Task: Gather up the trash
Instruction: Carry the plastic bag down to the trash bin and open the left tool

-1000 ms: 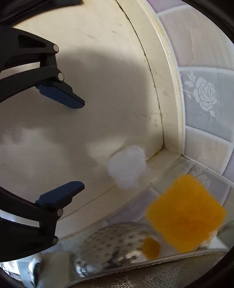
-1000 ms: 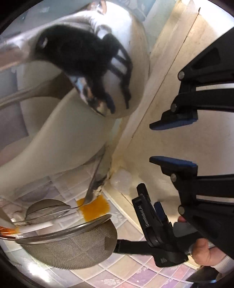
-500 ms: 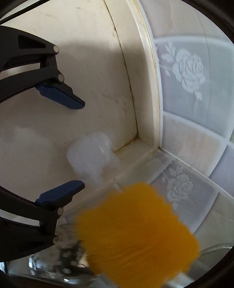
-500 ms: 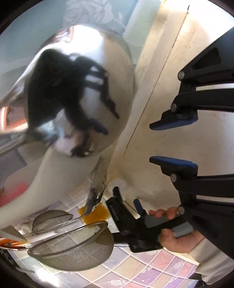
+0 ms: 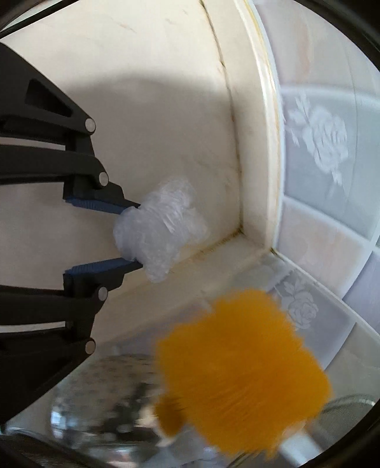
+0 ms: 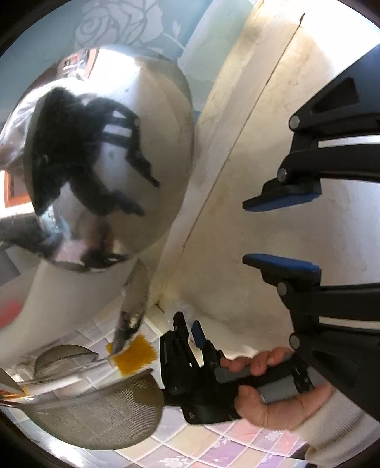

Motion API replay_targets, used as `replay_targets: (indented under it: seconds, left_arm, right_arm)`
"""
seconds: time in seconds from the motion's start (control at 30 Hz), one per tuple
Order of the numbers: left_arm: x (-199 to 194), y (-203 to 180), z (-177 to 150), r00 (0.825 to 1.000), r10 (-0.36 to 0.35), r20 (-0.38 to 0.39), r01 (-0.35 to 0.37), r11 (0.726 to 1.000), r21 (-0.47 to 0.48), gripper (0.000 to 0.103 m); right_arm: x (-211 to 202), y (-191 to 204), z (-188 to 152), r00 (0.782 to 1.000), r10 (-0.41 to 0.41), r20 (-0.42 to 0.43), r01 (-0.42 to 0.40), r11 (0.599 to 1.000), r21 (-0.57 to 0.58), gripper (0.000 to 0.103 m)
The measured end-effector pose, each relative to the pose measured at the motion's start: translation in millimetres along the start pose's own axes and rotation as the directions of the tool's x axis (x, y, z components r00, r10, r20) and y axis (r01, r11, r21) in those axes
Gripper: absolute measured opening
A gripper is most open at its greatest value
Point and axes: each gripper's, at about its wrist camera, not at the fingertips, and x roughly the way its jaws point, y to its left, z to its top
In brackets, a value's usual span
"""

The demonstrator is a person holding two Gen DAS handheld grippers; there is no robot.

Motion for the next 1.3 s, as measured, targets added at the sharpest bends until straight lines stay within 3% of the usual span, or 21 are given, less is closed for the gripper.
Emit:
replay_targets:
  seconds: [0.23, 0.63, 0.87, 1.03, 1.3]
  left_arm:
    - [-38, 3, -50, 0.991, 0.117, -0.058, -0.116, 0.993, 0.006, 0.027]
    - [-120, 8, -167, 0.983, 0.164, -0.082, -0.168, 0.985, -0.044, 0.027]
    - [-182, 3, -242, 0.983, 0.153, -0.097, -0.155, 0.988, -0.011, 0.027]
    - [-235, -9, -300, 0.986, 0.140, -0.093, -0.135, 0.989, 0.062, 0.027]
    - [-304, -12, -407, 0.987, 0.098, -0.124, -0.078, 0.984, 0.158, 0.027]
  right_arm:
    - [-14, 5, -18, 0.997, 0.010, -0.072, -0.014, 0.999, -0.048, 0.030]
    - [-59, -2, -32, 0.982, 0.103, -0.160, -0.133, 0.974, -0.184, 0.030]
    - [-93, 3, -45, 0.976, 0.133, -0.169, -0.173, 0.954, -0.243, 0.030]
    - [-129, -3, -66, 0.979, 0.121, -0.162, -0.162, 0.949, -0.269, 0.030]
    - [-193, -23, -137, 0.988, 0.051, -0.146, -0.091, 0.956, -0.279, 0.030]
